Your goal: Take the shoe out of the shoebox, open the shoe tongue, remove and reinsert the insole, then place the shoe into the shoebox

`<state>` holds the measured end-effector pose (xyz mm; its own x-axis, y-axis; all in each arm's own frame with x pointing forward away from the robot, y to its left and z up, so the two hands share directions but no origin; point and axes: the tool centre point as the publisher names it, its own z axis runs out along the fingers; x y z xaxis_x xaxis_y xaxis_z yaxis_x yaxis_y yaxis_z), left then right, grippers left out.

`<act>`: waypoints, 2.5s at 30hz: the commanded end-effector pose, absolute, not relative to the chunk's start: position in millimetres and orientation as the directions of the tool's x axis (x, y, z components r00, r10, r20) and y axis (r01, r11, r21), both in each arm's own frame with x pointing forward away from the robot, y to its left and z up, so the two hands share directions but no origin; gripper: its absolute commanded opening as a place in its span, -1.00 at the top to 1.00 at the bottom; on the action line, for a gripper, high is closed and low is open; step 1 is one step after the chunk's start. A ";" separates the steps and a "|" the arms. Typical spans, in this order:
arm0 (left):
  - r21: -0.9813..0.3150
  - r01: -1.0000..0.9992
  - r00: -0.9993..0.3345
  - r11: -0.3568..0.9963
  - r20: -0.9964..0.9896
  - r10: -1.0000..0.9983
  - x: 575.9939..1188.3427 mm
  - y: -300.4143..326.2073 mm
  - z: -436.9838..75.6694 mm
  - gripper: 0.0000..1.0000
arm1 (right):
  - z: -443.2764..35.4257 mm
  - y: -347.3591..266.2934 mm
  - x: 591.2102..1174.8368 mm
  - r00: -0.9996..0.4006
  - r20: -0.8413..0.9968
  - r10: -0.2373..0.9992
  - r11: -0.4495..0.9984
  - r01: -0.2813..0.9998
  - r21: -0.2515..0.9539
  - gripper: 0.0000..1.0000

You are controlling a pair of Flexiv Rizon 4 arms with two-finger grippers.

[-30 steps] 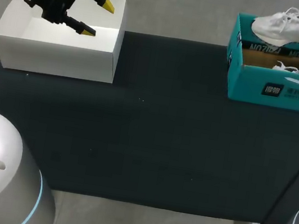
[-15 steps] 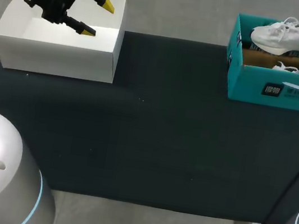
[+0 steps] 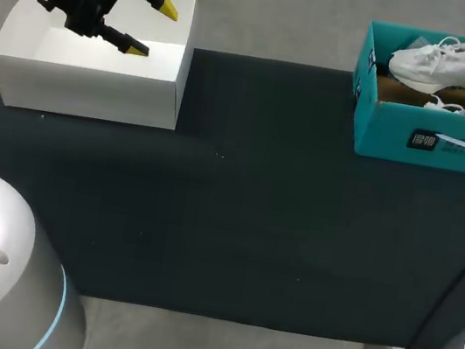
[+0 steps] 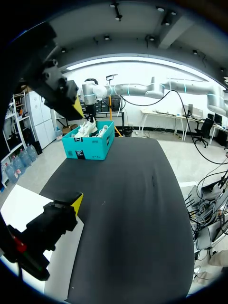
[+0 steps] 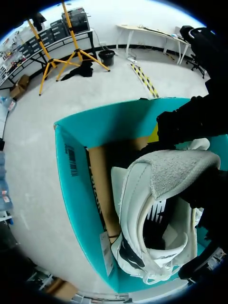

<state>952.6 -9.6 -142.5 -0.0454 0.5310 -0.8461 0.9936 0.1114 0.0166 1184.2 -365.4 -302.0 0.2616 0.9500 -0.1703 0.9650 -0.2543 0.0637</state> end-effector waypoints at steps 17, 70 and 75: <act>0.016 0.994 -0.045 0.110 -0.844 0.534 953.5 -9.8 -142.3 -1.00 | -350.7 -380.7 1196.9 0.282 -0.181 0.942 -0.290 0.957 -0.019 1.00; 0.016 0.994 -0.045 0.110 -0.844 0.534 953.5 -9.8 -142.3 -1.00 | -234.6 -328.8 1170.0 0.286 -0.097 0.953 -0.261 0.942 0.209 -1.00; 0.016 0.994 -0.045 0.110 -0.844 0.534 953.5 -9.8 -142.3 -1.00 | -225.5 -313.0 1155.4 0.294 -0.076 0.953 -0.269 0.932 0.245 -1.00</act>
